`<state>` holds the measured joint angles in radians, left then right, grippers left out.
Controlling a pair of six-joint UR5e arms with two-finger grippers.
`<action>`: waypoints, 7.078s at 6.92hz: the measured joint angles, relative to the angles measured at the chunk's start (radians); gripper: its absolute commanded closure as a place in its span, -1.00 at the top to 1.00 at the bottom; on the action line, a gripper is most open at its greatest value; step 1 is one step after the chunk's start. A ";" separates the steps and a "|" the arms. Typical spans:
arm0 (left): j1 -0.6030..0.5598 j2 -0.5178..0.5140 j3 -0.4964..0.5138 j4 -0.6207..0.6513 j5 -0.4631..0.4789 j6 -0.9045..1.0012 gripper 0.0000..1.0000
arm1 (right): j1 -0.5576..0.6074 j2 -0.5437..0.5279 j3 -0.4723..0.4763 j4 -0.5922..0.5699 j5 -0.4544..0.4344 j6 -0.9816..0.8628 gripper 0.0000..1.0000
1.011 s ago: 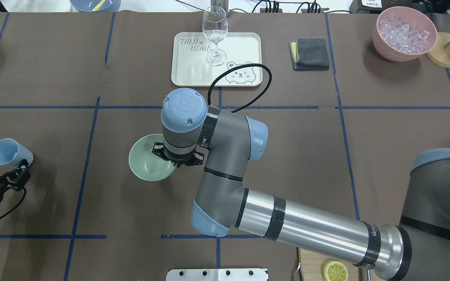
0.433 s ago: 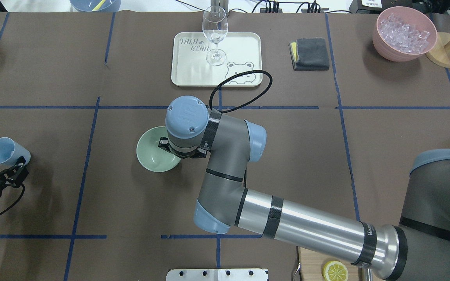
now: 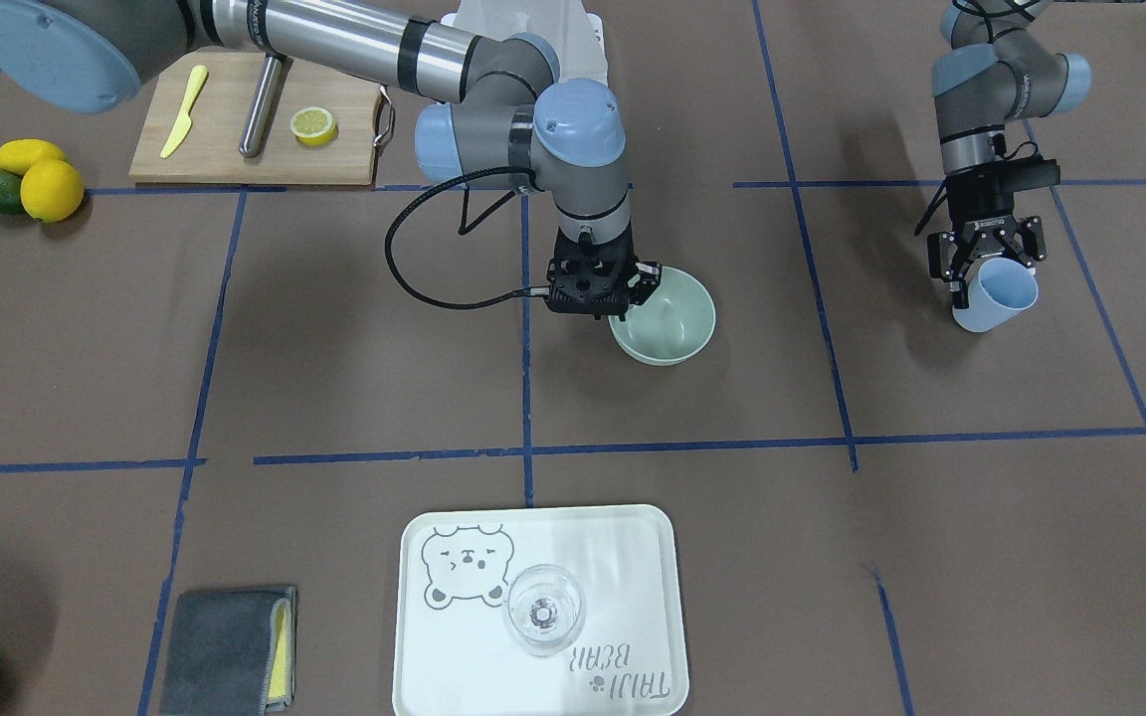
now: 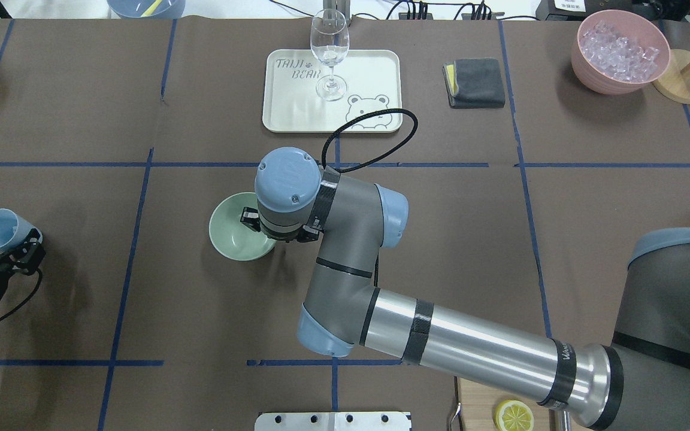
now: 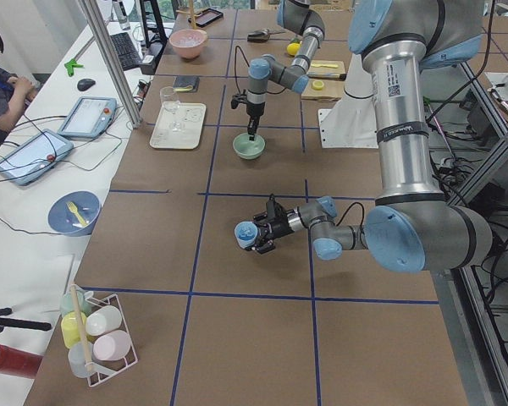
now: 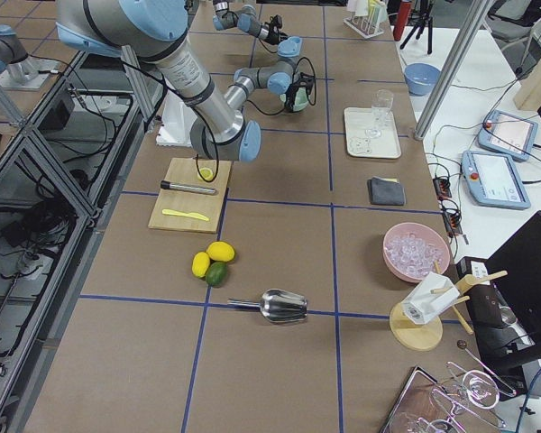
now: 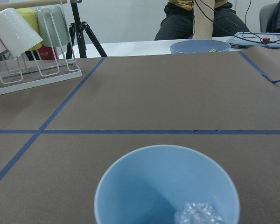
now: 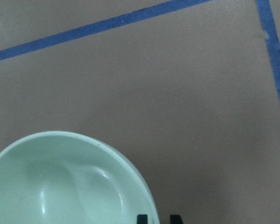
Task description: Pour ice into bowl
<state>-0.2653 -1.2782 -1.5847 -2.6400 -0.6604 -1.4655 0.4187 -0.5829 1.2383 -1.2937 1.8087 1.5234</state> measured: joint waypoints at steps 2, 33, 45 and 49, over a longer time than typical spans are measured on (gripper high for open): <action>-0.038 -0.013 0.005 -0.041 -0.004 0.044 -1.00 | 0.001 0.001 0.002 0.000 -0.005 0.016 1.00; 0.117 -0.687 -0.316 1.561 0.308 0.882 -1.00 | 0.198 -0.433 0.448 0.002 0.169 -0.109 1.00; 0.103 -0.672 -0.272 1.561 0.457 1.409 -1.00 | 0.199 -0.431 0.448 0.002 0.169 -0.106 1.00; 0.100 -0.644 -0.338 1.479 0.447 1.398 -1.00 | 0.199 -0.430 0.448 0.002 0.169 -0.103 1.00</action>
<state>-0.1649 -1.9217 -1.9223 -1.1609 -0.2135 -0.0670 0.6178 -1.0125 1.6868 -1.2916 1.9779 1.4207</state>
